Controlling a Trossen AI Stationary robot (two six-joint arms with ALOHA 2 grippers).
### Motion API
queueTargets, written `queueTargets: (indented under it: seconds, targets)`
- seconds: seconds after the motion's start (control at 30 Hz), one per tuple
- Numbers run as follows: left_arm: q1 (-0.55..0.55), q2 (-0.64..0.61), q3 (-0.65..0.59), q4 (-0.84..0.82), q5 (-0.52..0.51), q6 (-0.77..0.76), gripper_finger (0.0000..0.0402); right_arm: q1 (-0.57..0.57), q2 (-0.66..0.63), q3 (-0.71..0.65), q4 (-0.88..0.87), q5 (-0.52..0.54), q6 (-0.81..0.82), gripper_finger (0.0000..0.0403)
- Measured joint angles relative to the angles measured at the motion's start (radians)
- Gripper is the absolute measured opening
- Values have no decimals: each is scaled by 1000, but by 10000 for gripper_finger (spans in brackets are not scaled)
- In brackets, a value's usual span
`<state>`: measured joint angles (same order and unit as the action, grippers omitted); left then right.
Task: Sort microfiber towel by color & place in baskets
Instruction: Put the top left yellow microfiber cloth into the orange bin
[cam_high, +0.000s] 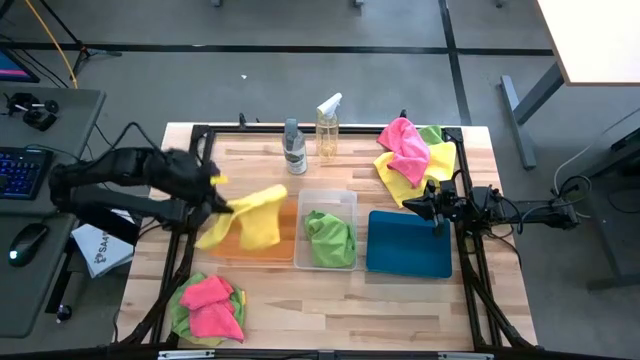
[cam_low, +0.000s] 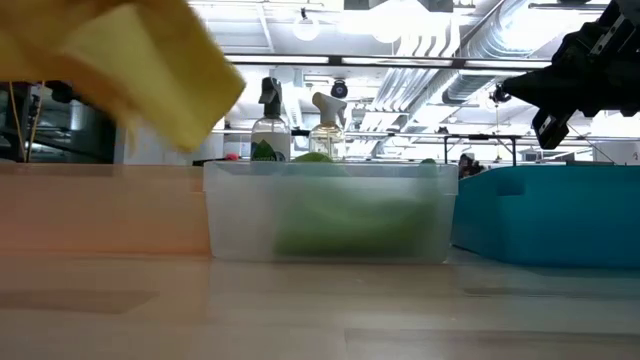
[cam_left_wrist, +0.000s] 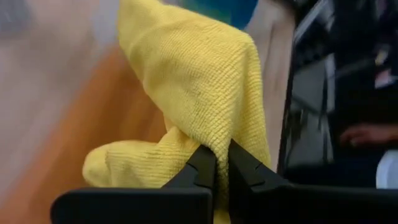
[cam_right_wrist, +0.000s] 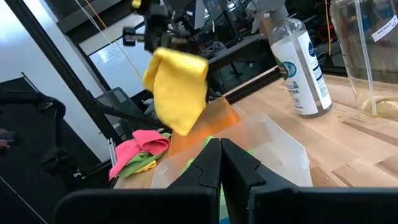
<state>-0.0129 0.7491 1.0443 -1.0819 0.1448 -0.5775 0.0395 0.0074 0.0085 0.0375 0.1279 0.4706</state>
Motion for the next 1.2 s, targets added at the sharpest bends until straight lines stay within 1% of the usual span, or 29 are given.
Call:
queueTargets:
  seconds: [0.13, 0.27, 0.4, 0.47, 0.63, 0.73, 0.8, 0.9, 1.07, 1.2]
  targets:
    - [-93, 51, 0, -141, -68, -103, 0, 0, 0, 0, 0, 0, 0, 0]
    - [-136, 149, 0, -172, -109, -112, 0, 0, 0, 0, 0, 0, 0, 0]
    - [-138, 307, 0, -163, -152, -19, 0, 0, 0, 0, 0, 0, 0, 0]
    - [-133, 395, 0, -130, -177, 42, 0, 0, 0, 0, 0, 0, 0, 0]
    - [-130, 597, 0, 26, -183, 276, 0, 0, 0, 0, 0, 0, 0, 0]
    - [-135, 670, 0, 153, -184, 428, 0, 0, 0, 0, 0, 0, 0, 0]
    - [-135, 698, 0, 229, -192, 503, 0, 0, 0, 0, 0, 0, 0, 0]
    - [-121, 711, -14, 281, -222, 552, 0, 0, 0, 0, 0, 0, 0, 0]
    - [-102, 649, -156, 331, -230, 525, 0, 0, 0, 0, 0, 0, 0, 0]
    - [-103, 584, -239, 348, -187, 455, 1, 0, 0, 0, 0, 0, 0, 0]
